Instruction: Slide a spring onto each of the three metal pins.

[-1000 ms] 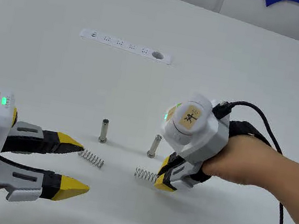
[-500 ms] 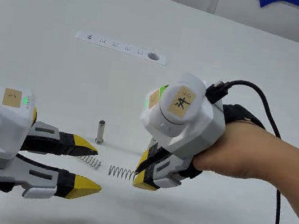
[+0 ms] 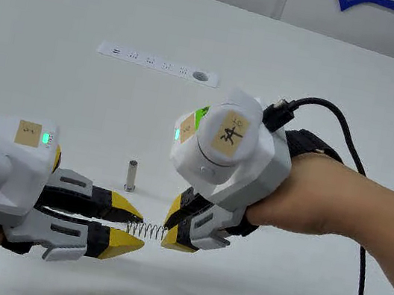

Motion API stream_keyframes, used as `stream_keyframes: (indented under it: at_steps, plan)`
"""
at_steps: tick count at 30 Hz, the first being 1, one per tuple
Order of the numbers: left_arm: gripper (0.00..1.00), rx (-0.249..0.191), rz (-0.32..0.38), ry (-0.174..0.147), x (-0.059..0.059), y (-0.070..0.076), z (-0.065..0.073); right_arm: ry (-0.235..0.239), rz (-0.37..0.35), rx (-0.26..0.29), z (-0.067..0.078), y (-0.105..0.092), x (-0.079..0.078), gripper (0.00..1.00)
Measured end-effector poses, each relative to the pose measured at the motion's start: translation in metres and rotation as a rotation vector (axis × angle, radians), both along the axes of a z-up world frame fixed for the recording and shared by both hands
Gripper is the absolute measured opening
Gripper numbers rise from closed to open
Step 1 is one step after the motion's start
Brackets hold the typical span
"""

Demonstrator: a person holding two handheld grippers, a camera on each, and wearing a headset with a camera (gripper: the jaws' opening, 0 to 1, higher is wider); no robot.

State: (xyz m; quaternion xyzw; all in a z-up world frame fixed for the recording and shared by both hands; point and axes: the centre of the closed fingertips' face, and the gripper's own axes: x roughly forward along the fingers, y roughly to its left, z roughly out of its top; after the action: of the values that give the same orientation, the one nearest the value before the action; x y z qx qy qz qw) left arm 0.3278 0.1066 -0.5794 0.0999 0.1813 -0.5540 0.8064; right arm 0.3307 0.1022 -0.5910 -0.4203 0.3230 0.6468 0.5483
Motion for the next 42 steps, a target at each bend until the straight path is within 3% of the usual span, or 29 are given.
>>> stream_keyframes:
  at_steps: [7, 21, 26, 32, 42]
  plan:
    - [0.11, 0.001, -0.013, -0.009, -0.002, -0.002, 0.001, -0.008, 0.012, 0.003, 0.000, -0.001, -0.001, 0.12]
    - [0.11, -0.028, -0.032, -0.013, -0.006, -0.005, 0.011, 0.030, -0.007, 0.011, -0.008, -0.003, -0.003, 0.14]
    - [0.11, -0.021, -0.029, -0.006, -0.005, -0.004, 0.008, 0.020, -0.002, 0.018, -0.001, -0.003, -0.004, 0.12]
    - [0.11, -0.012, -0.027, 0.005, -0.006, -0.003, 0.005, 0.037, -0.013, 0.074, 0.018, 0.005, -0.006, 0.12]
    - [0.11, 0.000, -0.035, 0.015, -0.008, -0.005, 0.000, 0.044, 0.018, 0.106, 0.028, 0.020, -0.016, 0.12]
